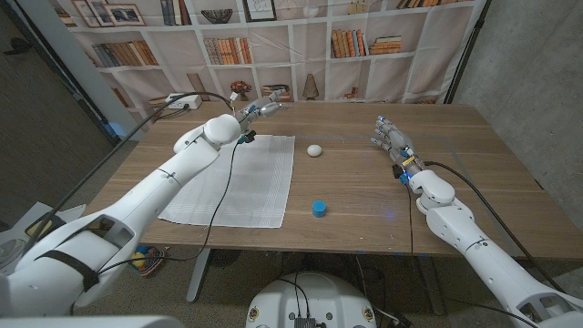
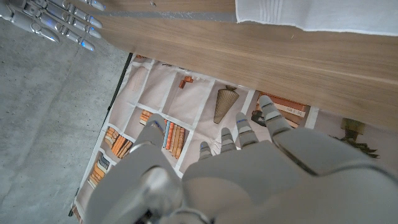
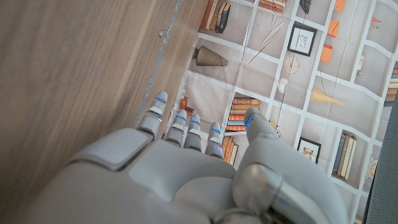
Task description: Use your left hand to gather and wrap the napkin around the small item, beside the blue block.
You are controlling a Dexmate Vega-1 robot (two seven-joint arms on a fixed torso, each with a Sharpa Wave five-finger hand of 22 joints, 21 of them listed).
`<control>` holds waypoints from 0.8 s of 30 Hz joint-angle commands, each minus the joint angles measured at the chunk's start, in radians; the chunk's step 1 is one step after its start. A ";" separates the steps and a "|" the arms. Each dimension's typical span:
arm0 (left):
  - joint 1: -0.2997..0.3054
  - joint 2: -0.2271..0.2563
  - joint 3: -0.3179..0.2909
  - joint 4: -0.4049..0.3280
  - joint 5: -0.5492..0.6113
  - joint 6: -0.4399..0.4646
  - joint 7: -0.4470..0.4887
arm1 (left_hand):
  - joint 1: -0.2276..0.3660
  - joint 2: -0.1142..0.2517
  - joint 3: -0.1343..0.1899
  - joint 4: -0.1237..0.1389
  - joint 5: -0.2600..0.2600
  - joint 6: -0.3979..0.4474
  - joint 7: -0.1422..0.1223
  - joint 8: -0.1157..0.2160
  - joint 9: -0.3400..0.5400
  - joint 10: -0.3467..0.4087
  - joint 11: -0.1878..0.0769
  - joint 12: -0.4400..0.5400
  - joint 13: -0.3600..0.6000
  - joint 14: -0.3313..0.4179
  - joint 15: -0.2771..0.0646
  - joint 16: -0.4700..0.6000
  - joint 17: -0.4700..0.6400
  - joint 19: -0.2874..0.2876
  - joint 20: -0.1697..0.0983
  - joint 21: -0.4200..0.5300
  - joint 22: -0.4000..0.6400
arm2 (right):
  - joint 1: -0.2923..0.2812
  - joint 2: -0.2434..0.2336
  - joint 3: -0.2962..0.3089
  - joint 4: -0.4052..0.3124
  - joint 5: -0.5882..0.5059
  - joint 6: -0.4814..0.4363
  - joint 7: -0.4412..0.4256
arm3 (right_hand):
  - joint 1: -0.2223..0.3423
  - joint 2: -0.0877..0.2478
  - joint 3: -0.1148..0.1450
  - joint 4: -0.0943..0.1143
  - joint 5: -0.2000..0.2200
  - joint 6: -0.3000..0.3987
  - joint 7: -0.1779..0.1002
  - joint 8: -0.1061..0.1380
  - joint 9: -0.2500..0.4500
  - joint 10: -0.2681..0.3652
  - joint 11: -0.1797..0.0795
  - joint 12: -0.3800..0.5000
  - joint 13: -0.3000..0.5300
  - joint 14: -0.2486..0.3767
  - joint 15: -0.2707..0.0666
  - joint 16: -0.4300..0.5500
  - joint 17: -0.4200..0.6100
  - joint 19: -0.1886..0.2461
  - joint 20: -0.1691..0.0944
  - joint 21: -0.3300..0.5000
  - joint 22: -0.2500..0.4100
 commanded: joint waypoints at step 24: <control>-0.163 -0.015 0.206 -0.051 0.355 0.107 -0.218 | 0.082 -0.016 0.018 -0.019 0.001 0.181 0.057 0.047 0.006 0.103 -0.035 0.030 0.003 0.086 -0.035 0.001 0.001 0.045 -0.013 0.021 0.003 | -0.046 0.001 0.012 -0.037 0.005 0.011 -0.035 | 0.002 0.008 0.001 0.004 0.003 0.020 0.002 -0.004 0.002 0.018 0.000 -0.004 0.004 0.025 0.001 0.011 0.007 0.003 -0.002 0.002 0.007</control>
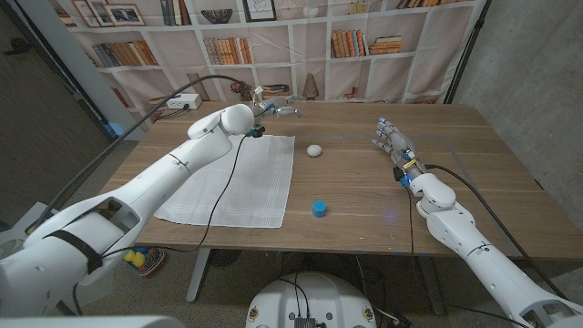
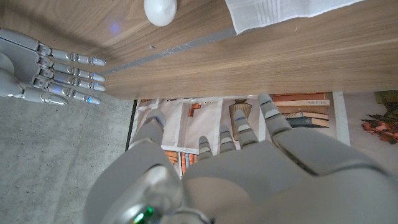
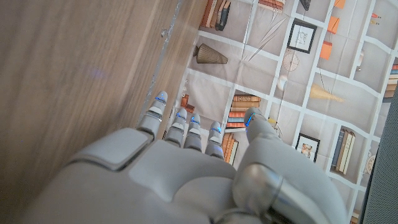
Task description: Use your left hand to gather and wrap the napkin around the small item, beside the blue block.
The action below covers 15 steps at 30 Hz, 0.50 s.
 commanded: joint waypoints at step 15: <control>-0.115 -0.057 0.163 0.017 0.317 0.058 -0.166 | 0.148 -0.020 0.027 -0.025 0.001 0.149 -0.004 0.016 0.007 0.132 -0.024 0.028 0.002 0.110 -0.061 0.010 0.000 0.081 -0.009 0.032 0.001 | -0.047 -0.004 0.016 -0.040 0.008 -0.002 -0.038 | -0.002 0.011 0.000 0.007 0.003 0.022 0.001 0.000 0.002 0.019 0.007 -0.003 0.005 0.025 -0.001 0.010 0.005 0.007 -0.001 0.004 0.002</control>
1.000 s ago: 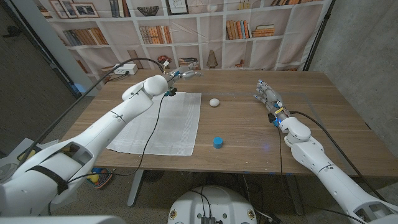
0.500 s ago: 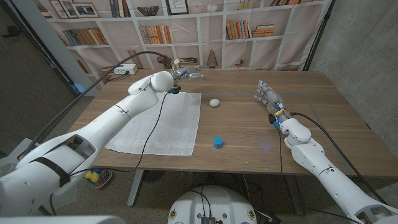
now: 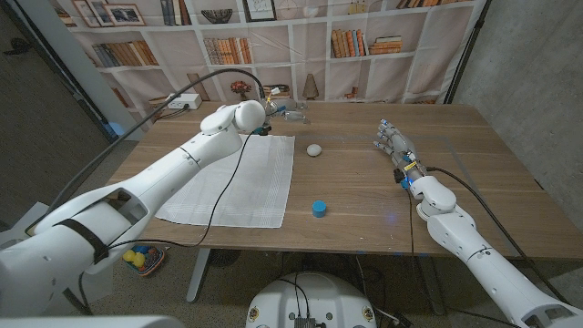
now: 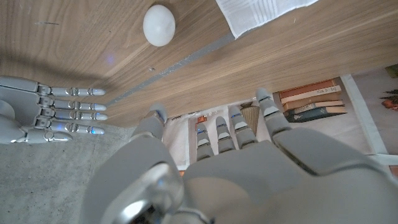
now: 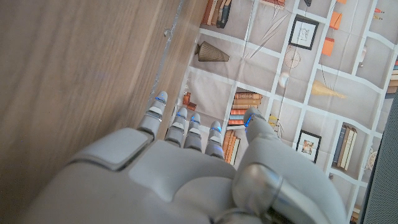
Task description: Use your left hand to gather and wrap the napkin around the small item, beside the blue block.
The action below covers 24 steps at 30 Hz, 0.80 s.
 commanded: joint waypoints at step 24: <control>-0.148 -0.122 0.174 0.134 0.269 -0.004 -0.274 | 0.180 -0.100 -0.042 0.014 0.015 0.109 -0.026 -0.016 0.002 0.134 -0.044 0.014 0.007 0.148 -0.075 0.030 0.010 0.074 -0.065 0.034 0.005 | -0.039 -0.006 0.012 -0.027 0.008 -0.001 -0.026 | 0.000 0.009 -0.001 0.012 0.003 0.045 0.014 0.004 0.003 0.031 0.010 -0.002 0.006 0.029 0.008 0.015 0.012 0.012 -0.003 0.005 0.003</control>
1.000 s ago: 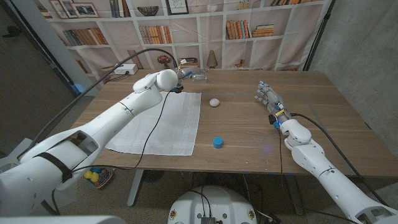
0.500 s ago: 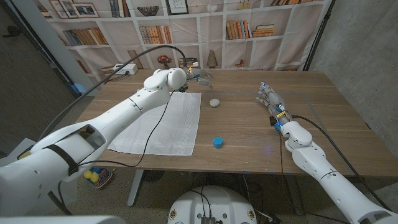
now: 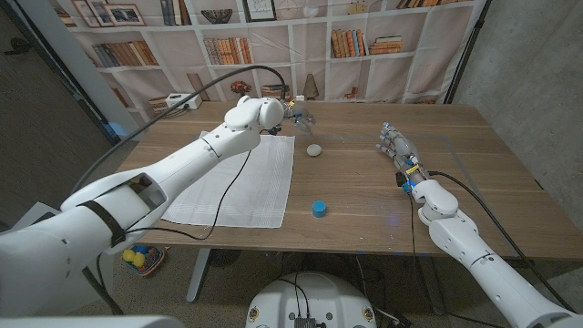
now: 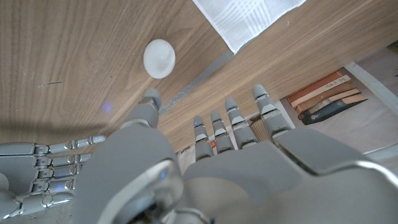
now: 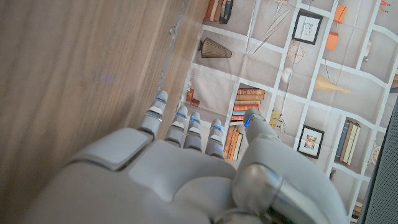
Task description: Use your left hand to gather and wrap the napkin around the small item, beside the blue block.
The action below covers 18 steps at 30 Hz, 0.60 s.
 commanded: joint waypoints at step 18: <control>-0.050 -0.088 0.068 0.135 0.040 -0.060 -0.076 | 0.049 0.024 -0.020 0.013 0.009 -0.003 0.002 -0.021 0.003 0.030 0.002 0.000 0.004 0.059 -0.064 0.026 0.013 0.032 -0.015 0.019 0.007 | -0.001 0.001 0.001 0.009 0.005 0.001 0.002 | -0.002 0.009 0.002 0.010 0.003 0.027 0.003 0.004 0.003 0.030 0.006 0.001 0.005 0.025 0.005 0.013 0.006 0.010 0.000 0.006 0.003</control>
